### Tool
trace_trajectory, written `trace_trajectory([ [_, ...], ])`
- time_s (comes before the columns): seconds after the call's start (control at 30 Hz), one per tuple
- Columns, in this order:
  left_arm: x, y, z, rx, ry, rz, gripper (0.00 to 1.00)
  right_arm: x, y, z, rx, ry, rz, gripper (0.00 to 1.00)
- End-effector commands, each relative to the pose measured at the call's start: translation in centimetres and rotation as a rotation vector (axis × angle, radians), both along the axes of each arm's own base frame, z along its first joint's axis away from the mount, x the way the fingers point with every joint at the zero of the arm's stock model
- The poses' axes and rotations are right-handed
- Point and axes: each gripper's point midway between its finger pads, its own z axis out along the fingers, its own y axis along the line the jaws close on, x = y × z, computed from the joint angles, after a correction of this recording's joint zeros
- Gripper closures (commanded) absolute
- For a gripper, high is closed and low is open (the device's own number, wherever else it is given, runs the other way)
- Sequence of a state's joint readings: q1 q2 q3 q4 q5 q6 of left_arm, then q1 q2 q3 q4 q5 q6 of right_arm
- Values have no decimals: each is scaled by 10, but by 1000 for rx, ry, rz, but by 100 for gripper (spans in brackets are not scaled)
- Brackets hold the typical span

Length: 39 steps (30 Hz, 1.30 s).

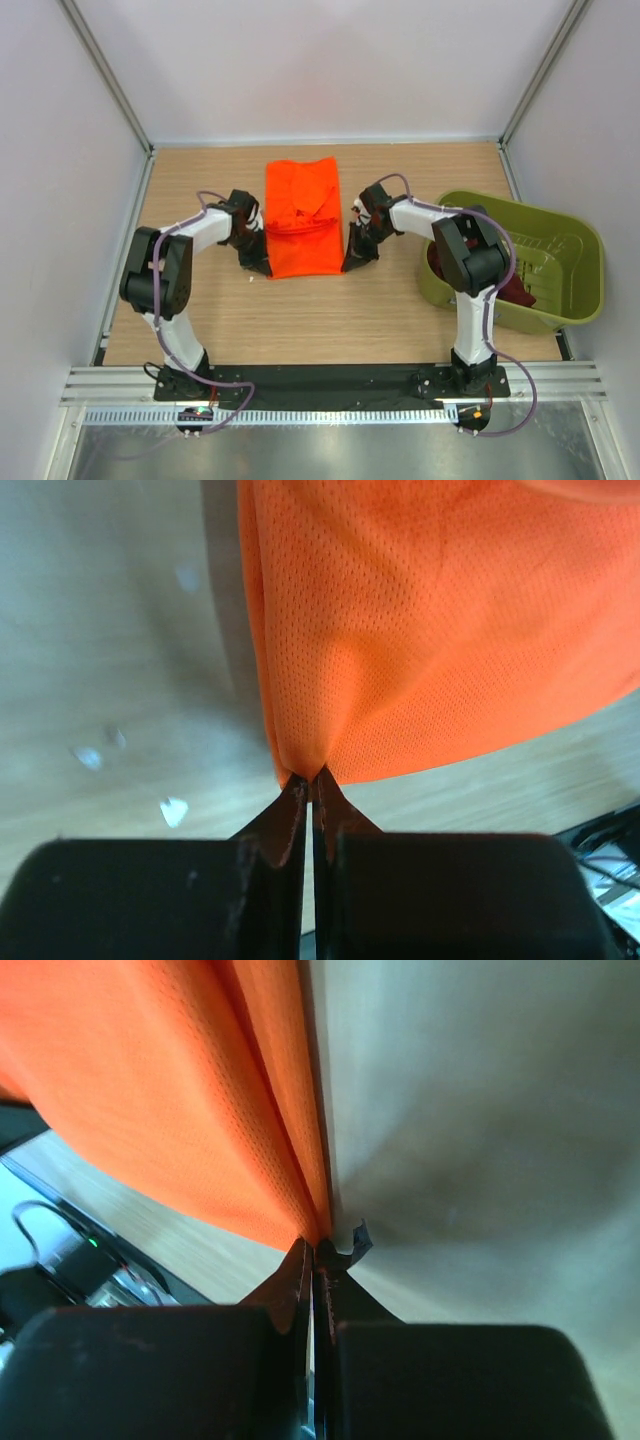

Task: Fold and stack the t-shirts
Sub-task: Fold the tshirt

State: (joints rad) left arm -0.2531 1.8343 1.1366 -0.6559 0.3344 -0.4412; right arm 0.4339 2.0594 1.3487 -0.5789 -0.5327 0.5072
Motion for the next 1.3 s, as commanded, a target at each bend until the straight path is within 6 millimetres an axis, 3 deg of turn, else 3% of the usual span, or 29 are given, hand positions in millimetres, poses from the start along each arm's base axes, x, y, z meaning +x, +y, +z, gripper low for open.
trace_trajectory([
  [0.0,-40,-6,11,0,41,-15,99,-40,-1,14,-36,-11,48,99],
  [0.03,-48,-8,12,3,43,-27,99,-57,-6,7,-53,18,61,99],
  [0.13,-70,-10,17,-2,68,-16,91,-84,-9,11,-70,14,80,99],
  [0.2,-81,-10,25,-12,72,-4,80,-88,-17,12,-102,-4,66,97],
  [0.3,-82,2,40,44,16,4,59,-87,-34,20,-181,-56,60,67],
  [0.33,-84,6,47,66,10,1,57,-80,-35,29,-186,-100,77,61],
  [0.4,-66,12,68,99,-85,-16,54,-72,-43,34,-239,-144,92,48],
  [0.47,-49,12,82,109,-165,-37,54,-57,-41,46,-250,-215,143,44],
  [0.53,-37,10,85,113,-220,-93,54,-38,-37,58,-260,-279,163,43],
  [0.67,-5,2,82,105,-348,-167,57,-9,-31,56,-287,-355,229,43],
  [0.77,5,3,74,134,-358,-207,56,5,-25,55,-286,-409,254,44],
  [1.27,35,-17,43,166,-410,-313,53,25,-10,40,-242,-479,325,46],
])
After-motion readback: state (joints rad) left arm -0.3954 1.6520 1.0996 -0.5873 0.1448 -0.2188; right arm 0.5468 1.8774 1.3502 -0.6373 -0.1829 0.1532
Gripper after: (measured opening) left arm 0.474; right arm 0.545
